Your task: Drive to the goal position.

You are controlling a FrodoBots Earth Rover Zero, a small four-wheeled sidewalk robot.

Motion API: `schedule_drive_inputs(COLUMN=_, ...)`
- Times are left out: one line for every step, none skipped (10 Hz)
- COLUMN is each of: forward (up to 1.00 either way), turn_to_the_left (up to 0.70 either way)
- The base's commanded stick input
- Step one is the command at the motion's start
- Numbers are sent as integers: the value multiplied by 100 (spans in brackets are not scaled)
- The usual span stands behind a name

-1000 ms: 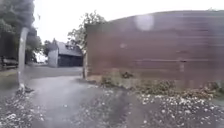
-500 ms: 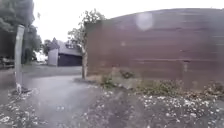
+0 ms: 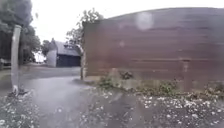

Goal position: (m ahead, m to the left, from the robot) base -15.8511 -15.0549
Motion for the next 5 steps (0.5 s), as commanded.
schedule_drive_inputs(forward=4, turn_to_the_left=1)
schedule_drive_inputs(forward=4, turn_to_the_left=1)
schedule_drive_inputs(forward=4, turn_to_the_left=1)
schedule_drive_inputs(forward=4, turn_to_the_left=1)
schedule_drive_inputs(forward=4, turn_to_the_left=-5)
